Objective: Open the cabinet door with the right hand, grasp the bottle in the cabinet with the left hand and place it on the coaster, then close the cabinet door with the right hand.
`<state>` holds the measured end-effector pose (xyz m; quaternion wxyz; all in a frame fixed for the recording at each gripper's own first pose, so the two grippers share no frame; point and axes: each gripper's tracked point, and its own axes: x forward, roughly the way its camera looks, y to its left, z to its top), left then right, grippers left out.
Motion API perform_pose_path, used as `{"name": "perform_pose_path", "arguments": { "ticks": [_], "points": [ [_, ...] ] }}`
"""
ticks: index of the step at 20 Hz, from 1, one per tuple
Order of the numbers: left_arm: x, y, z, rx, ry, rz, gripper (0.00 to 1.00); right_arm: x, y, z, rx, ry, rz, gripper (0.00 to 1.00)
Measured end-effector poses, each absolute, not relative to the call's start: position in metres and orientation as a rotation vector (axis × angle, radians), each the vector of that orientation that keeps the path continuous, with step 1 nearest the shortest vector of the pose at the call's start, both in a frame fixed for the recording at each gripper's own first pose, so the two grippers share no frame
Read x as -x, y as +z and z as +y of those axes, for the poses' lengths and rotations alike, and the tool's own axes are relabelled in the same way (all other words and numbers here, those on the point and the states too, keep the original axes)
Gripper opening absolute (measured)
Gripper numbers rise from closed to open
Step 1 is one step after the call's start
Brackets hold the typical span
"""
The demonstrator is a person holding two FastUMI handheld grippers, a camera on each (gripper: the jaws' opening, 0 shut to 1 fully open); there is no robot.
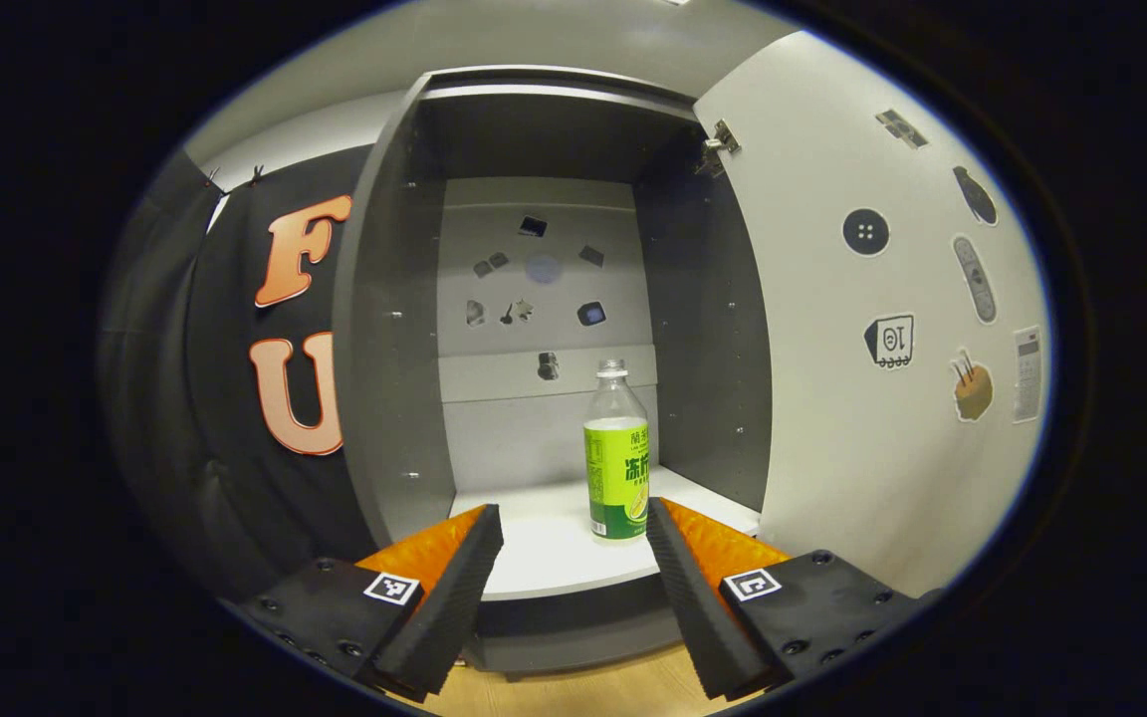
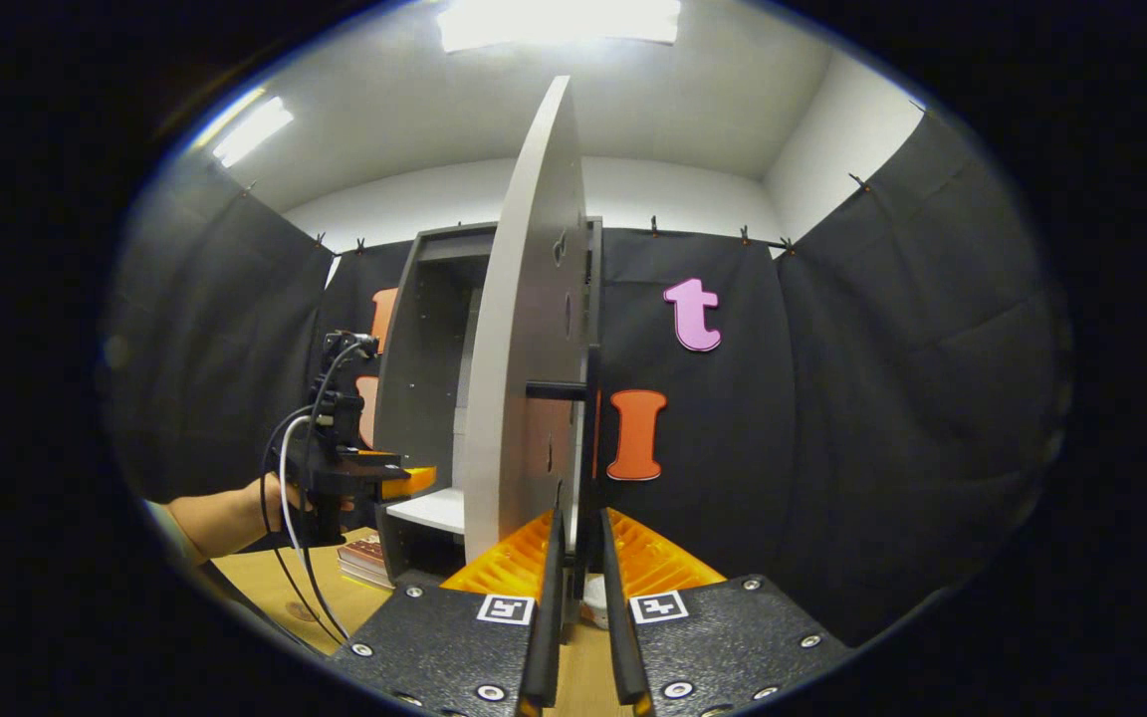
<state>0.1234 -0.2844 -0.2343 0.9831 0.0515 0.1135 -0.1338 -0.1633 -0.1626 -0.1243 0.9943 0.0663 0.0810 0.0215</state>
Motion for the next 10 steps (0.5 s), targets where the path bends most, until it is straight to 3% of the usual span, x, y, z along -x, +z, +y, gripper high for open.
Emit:
{"name": "perform_pose_path", "arguments": {
  "ticks": [6,10],
  "points": [
    [-0.174,-0.278,-0.322,-0.055,-0.260,0.277,0.95,0.174,-0.123,-0.175,-0.140,0.058,0.156,0.46],
    [-0.203,-0.298,-0.342,-0.050,-0.237,0.297,0.95,0.183,-0.114,-0.181,-0.094,0.048,0.122,0.54]
  ]
}}
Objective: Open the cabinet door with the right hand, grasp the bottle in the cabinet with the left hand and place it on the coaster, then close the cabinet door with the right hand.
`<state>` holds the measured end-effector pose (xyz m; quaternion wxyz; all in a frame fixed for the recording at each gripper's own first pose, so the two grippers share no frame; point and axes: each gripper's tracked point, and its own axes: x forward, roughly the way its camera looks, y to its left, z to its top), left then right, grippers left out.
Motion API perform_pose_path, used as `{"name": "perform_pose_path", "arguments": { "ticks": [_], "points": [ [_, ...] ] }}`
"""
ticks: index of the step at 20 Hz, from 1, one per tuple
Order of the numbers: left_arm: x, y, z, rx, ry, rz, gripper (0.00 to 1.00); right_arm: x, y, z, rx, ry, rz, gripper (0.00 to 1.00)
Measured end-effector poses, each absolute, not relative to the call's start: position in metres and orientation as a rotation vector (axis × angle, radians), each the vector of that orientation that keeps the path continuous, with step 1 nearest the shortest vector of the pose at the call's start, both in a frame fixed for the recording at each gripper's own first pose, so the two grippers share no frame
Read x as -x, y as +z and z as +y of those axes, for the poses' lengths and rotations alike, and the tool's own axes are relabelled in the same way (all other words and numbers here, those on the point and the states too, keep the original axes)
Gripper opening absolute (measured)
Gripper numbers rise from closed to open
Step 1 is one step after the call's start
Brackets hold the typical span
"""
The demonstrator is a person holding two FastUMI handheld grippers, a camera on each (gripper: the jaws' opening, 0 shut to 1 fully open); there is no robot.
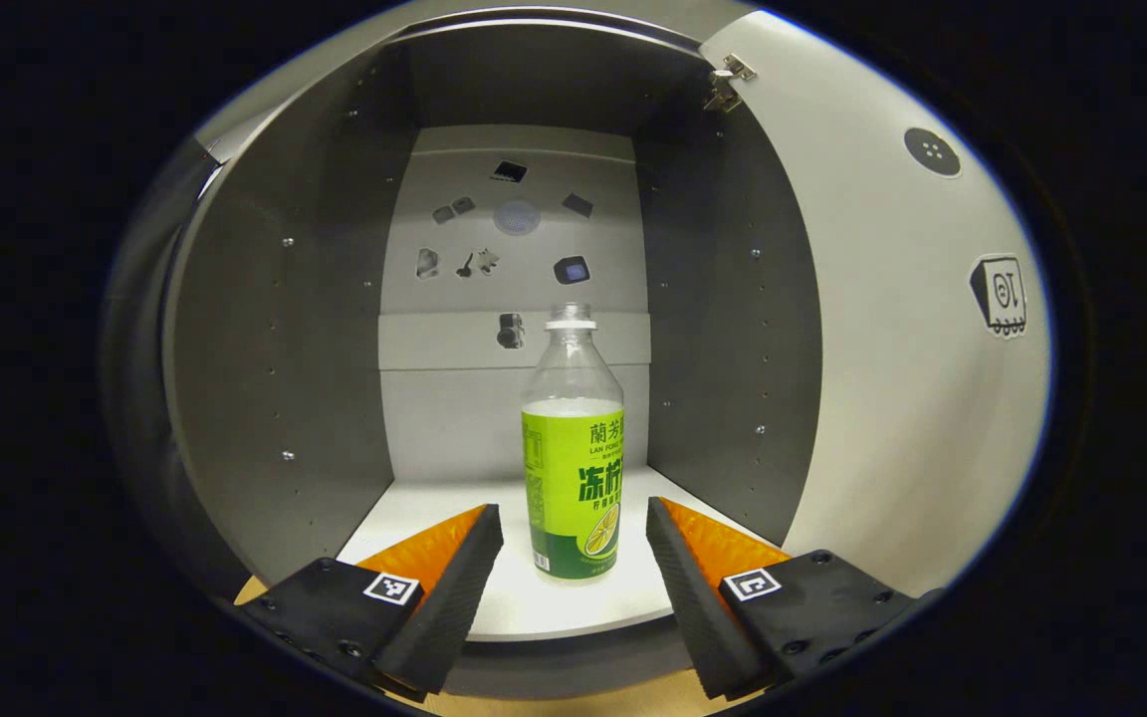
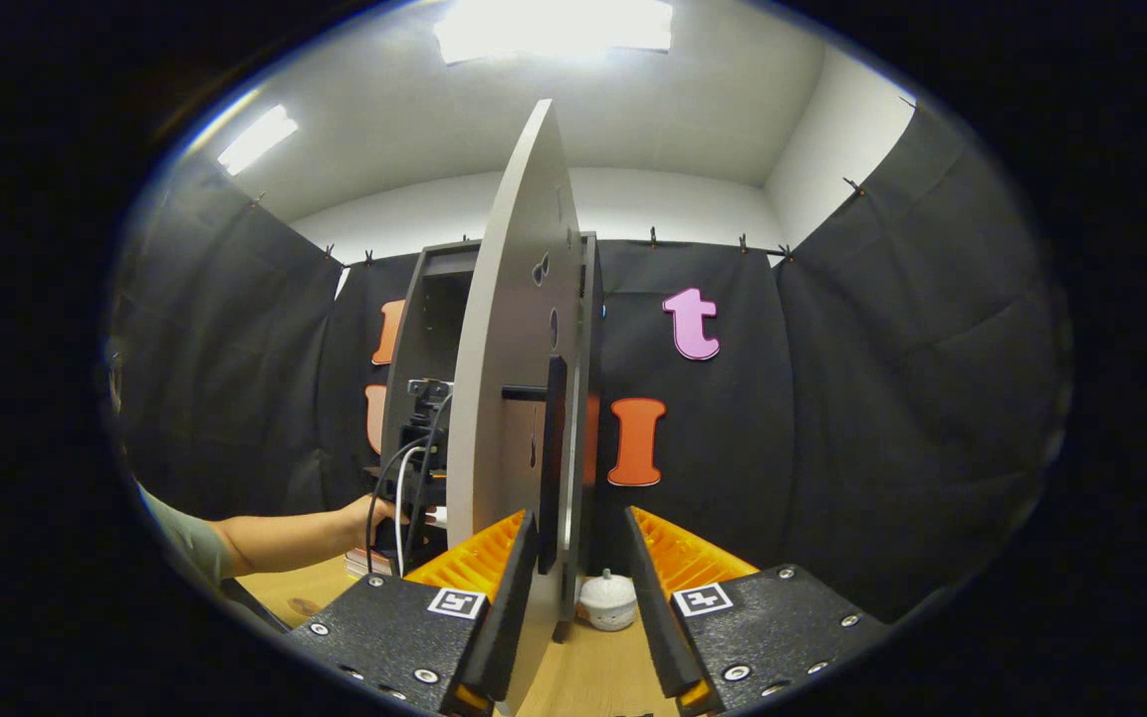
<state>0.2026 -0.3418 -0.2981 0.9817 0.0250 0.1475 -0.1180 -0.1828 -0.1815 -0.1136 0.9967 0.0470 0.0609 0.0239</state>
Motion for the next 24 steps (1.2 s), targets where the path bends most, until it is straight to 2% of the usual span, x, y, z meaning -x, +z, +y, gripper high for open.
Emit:
{"name": "perform_pose_path", "arguments": {
  "ticks": [3,6,8,16,17,21,24],
  "points": [
    [-0.224,-0.307,-0.341,-0.072,-0.174,0.297,0.96,0.209,-0.109,-0.181,-0.065,0.051,0.088,0.60],
    [-0.237,-0.313,-0.350,-0.034,-0.166,0.324,0.95,0.222,-0.106,-0.197,-0.016,0.004,0.065,0.74],
    [-0.246,-0.314,-0.352,-0.038,-0.154,0.330,0.95,0.223,-0.104,-0.202,-0.014,-0.014,0.053,0.79],
    [-0.283,-0.303,-0.352,-0.042,-0.134,0.284,0.94,0.233,-0.114,-0.226,-0.058,-0.072,0.066,0.82],
    [-0.287,-0.303,-0.352,-0.036,-0.140,0.277,0.89,0.235,-0.114,-0.230,-0.059,-0.078,0.068,0.82],
    [-0.286,-0.302,-0.341,-0.028,-0.129,0.277,0.81,0.241,-0.116,-0.236,-0.076,-0.095,0.069,0.82],
    [-0.271,-0.293,-0.332,-0.027,-0.136,0.294,0.82,0.240,-0.114,-0.234,-0.096,-0.090,0.060,0.82]
  ]
}}
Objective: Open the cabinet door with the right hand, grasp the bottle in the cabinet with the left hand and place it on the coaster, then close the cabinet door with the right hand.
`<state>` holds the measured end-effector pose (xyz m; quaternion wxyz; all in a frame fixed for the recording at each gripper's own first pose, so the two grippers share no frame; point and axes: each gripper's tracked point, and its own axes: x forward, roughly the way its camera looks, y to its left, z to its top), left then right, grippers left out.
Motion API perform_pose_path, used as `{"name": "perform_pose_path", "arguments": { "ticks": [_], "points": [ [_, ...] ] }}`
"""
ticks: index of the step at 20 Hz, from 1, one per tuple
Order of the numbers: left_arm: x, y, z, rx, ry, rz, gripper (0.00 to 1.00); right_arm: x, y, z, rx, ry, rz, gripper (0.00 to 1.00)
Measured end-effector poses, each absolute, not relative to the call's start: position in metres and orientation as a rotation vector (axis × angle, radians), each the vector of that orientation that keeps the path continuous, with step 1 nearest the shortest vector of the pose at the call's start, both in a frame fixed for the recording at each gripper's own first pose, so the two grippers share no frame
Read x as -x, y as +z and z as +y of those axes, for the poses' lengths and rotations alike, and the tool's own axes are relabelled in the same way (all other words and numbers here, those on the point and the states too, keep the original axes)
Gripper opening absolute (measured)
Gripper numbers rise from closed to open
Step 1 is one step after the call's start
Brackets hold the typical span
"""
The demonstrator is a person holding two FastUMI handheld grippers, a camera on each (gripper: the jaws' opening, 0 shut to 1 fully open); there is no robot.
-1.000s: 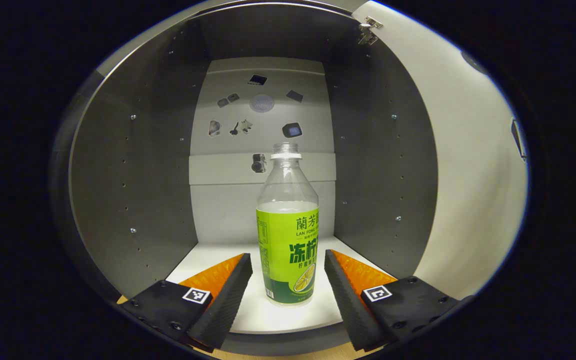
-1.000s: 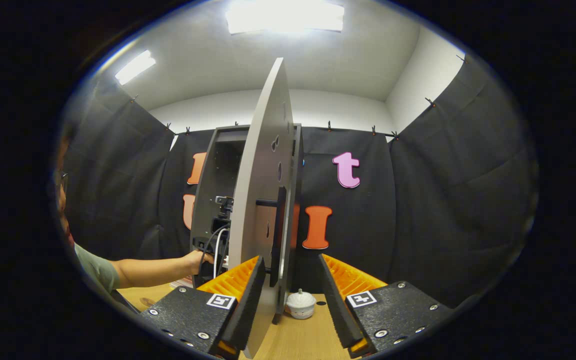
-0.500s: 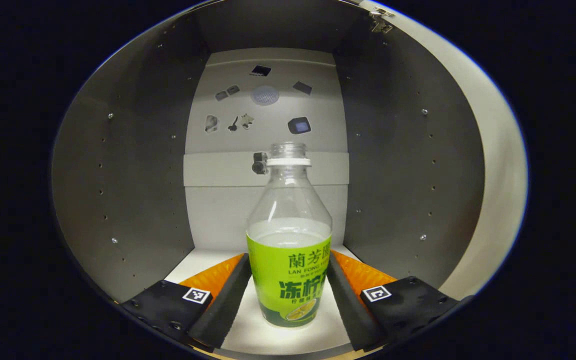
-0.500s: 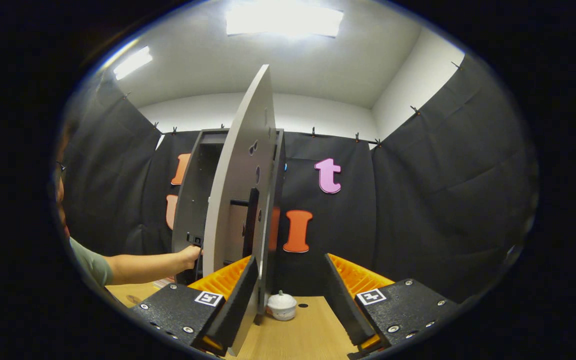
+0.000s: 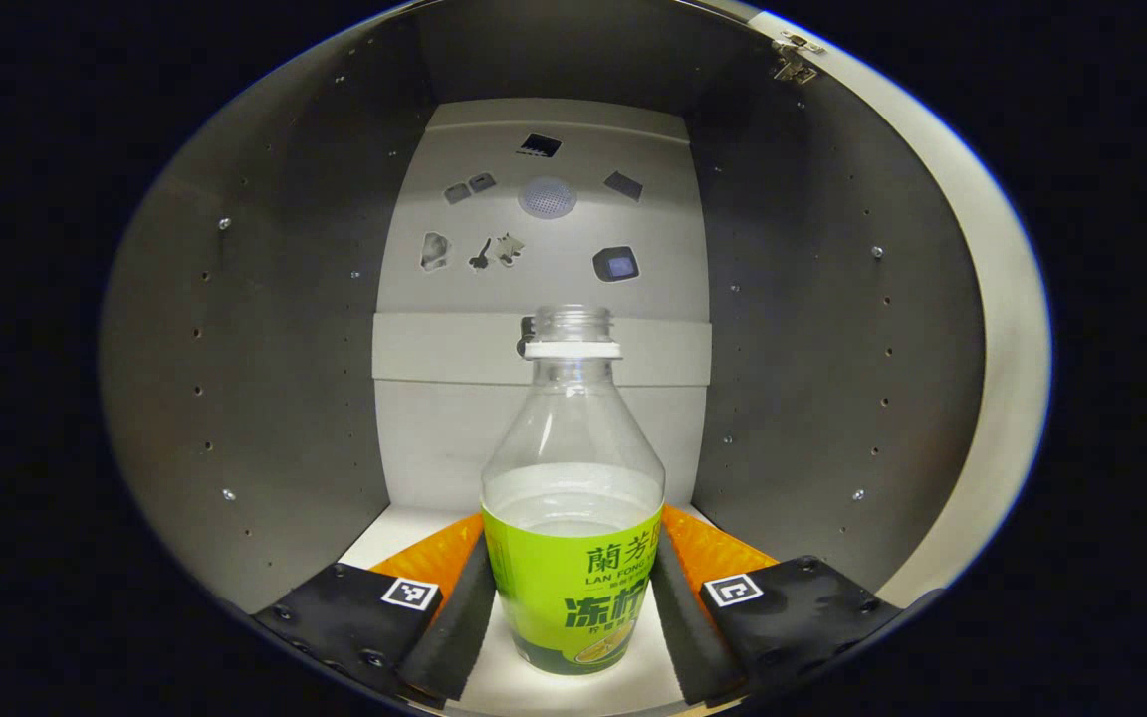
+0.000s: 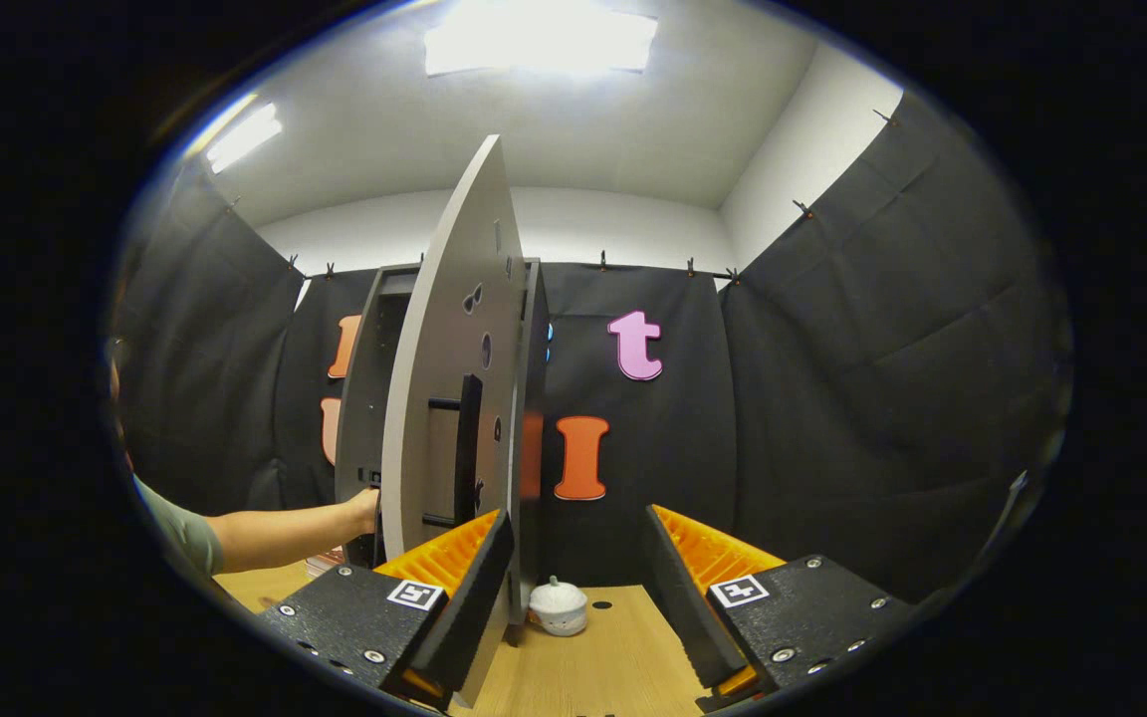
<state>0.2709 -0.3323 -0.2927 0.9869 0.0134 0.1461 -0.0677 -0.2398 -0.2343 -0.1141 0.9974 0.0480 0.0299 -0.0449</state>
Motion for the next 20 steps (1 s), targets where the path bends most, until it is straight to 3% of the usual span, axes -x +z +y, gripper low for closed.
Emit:
{"name": "perform_pose_path", "arguments": {
  "ticks": [20],
  "points": [
    [-0.095,-0.191,-0.184,-0.066,-0.173,0.171,0.82,0.212,-0.094,-0.147,-0.119,0.019,0.020,0.82]
  ]
}}
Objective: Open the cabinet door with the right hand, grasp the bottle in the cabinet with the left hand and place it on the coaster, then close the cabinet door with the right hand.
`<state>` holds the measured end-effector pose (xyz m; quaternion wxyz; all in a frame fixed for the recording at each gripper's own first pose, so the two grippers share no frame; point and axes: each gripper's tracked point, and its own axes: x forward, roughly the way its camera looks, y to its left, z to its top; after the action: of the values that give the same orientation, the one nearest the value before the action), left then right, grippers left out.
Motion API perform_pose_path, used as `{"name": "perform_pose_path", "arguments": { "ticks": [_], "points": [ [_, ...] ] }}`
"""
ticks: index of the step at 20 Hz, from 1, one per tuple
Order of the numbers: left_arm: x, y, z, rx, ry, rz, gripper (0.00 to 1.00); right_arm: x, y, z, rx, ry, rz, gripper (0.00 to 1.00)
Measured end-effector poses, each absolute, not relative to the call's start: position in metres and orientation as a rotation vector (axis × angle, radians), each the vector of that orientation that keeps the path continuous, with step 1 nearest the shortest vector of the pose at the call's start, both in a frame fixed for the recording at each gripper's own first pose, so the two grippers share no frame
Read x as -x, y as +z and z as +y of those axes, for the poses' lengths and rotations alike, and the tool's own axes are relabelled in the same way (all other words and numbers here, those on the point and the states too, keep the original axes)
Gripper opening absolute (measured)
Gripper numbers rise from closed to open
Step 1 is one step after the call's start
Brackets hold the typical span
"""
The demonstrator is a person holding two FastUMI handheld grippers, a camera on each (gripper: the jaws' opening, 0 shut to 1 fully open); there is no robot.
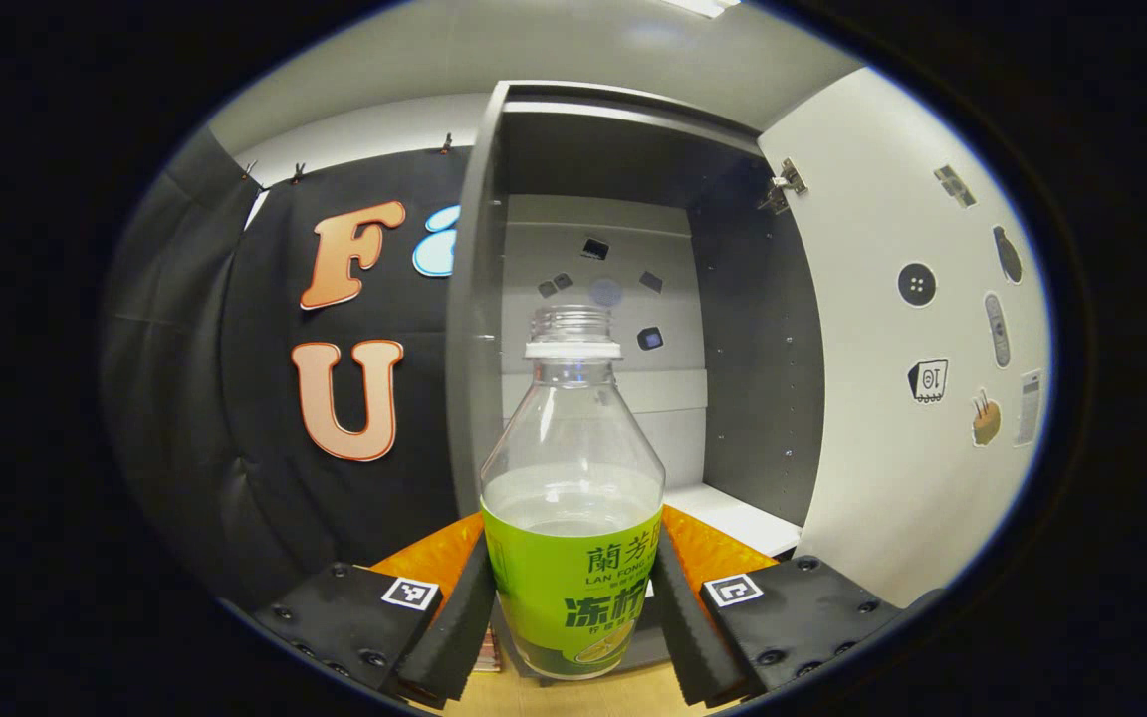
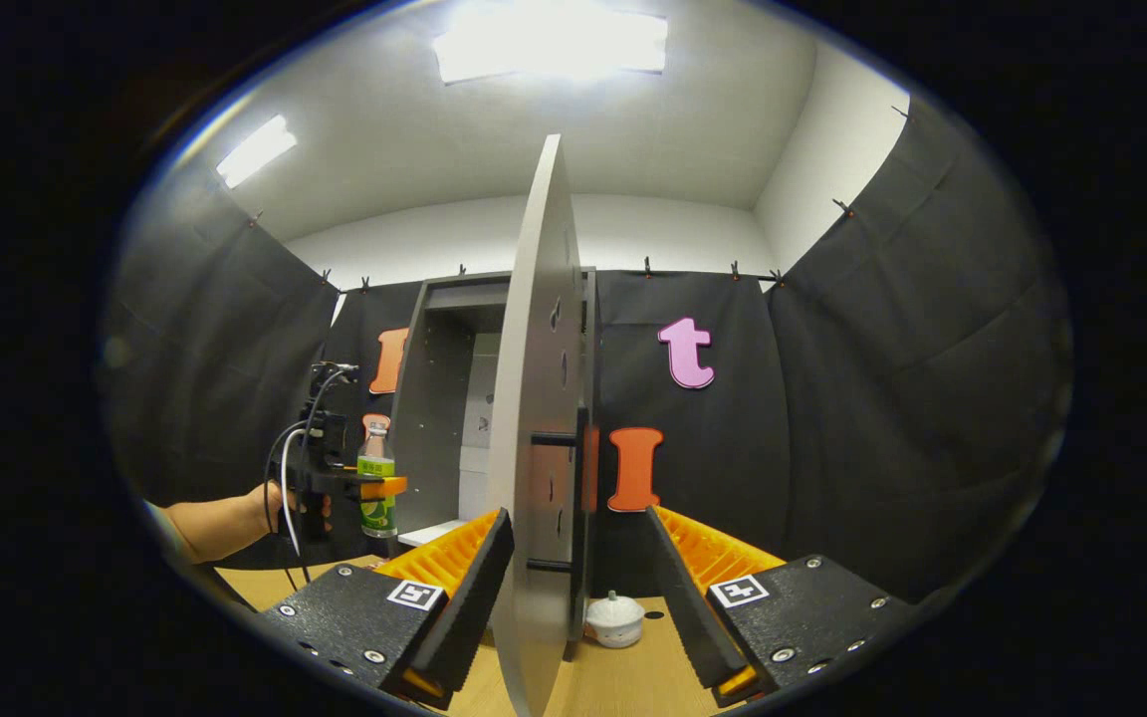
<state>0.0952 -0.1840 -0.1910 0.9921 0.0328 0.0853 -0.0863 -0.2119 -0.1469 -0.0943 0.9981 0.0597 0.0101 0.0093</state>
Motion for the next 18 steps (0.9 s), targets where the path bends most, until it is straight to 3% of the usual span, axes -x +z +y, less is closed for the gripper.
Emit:
{"name": "perform_pose_path", "arguments": {
  "ticks": [7,18],
  "points": [
    [-0.051,-0.201,-0.101,-0.052,-0.106,0.168,0.82,0.196,-0.075,-0.113,-0.122,0.053,-0.033,0.82],
    [0.005,-0.269,-0.013,-0.038,-0.030,0.195,0.82,0.185,-0.068,-0.092,-0.122,0.069,-0.048,0.82]
  ]
}}
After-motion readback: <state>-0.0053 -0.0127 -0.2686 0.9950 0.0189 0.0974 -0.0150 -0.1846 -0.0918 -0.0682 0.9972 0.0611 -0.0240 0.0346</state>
